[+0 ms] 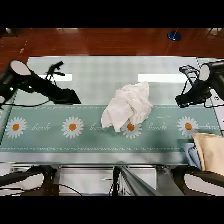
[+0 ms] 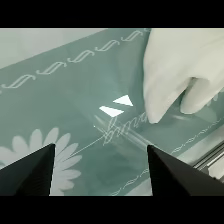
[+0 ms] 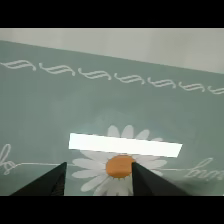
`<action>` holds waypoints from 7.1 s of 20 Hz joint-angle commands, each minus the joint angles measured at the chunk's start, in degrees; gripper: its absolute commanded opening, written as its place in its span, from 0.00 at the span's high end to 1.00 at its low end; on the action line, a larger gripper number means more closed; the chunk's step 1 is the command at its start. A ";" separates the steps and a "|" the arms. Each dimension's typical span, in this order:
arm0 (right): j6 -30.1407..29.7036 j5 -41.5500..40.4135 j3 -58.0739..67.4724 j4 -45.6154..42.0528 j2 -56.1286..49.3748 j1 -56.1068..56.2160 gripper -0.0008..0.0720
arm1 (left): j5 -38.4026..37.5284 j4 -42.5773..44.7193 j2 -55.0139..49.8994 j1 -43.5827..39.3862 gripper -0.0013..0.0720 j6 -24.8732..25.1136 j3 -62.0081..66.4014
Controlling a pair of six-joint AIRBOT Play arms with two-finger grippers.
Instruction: Fold the shirts.
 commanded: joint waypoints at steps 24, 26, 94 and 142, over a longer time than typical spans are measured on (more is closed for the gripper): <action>-20.92 -4.46 -2.86 51.54 -0.52 -13.70 0.35 | 10.99 -25.68 -16.59 -18.49 0.94 21.29 -4.50; -21.73 -6.43 -5.60 53.22 -2.08 -13.68 0.31 | 9.51 -25.68 -16.59 -18.01 0.94 21.29 -4.50; 0.90 -15.98 -15.04 30.99 24.63 0.24 0.96 | 29.59 -6.19 38.73 -11.76 0.95 -4.87 -28.87; 3.58 4.04 -46.49 34.62 39.39 -29.46 0.29 | 28.70 -5.97 13.25 -14.36 0.94 9.07 -28.55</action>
